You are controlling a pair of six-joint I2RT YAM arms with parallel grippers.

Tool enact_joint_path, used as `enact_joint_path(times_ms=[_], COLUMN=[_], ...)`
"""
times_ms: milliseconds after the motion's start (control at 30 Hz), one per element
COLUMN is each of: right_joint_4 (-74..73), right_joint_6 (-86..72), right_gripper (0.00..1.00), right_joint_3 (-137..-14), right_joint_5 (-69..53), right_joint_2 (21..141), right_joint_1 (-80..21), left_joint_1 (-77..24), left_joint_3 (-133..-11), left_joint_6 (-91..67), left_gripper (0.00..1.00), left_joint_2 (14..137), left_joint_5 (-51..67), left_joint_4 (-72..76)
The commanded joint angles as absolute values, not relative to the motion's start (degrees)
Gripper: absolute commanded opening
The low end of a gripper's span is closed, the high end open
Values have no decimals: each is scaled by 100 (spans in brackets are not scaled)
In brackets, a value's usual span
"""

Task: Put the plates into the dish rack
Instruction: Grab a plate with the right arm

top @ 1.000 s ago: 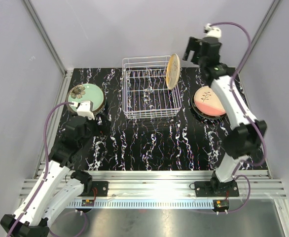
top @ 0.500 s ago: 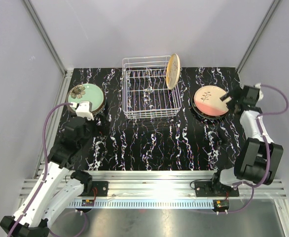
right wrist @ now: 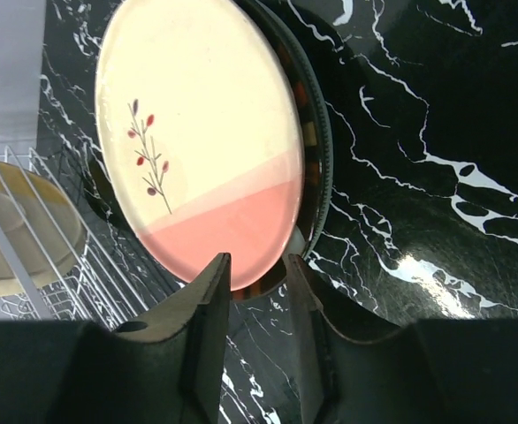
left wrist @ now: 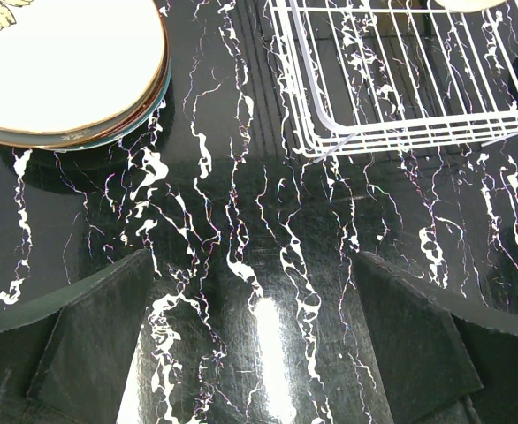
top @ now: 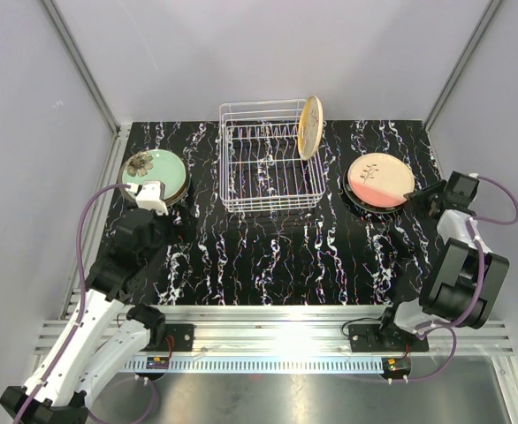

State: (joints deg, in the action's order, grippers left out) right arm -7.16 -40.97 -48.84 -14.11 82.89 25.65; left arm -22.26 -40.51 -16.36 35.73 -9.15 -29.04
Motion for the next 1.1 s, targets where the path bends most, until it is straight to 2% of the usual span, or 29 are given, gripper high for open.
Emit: enact_joint_path(times_ms=[0,467,933,1033,1067], right_joint_4=[-562,-773,-510,-466,-457], right_joint_6=[-3956,-3674,-3612,-3621,-3621], right_gripper=[38,36,32,31,26], right_joint_3=[-5080,-5818,-5994,-6012,-6020], right_joint_5=[-1477,-879,-967,-1011,-1037], right_joint_2=[8437,9210,9852,9940,9967], right_joint_1=[2593,2593,2584,2584,2584], left_joint_1=[-2232,-2224,-2224,-2224,-2224], left_joint_3=[-4315,-4324,-4342,-4333,-4342], left_joint_6=[-1626,-1626,-1617,-1617,-1617], left_gripper=[99,99,99,99,99], left_joint_2=[3559,3639,3683,3691,3691], left_joint_5=[-958,-923,-888,-879,-879], left_joint_4=[-2751,-2751,-2760,-2768,-2760])
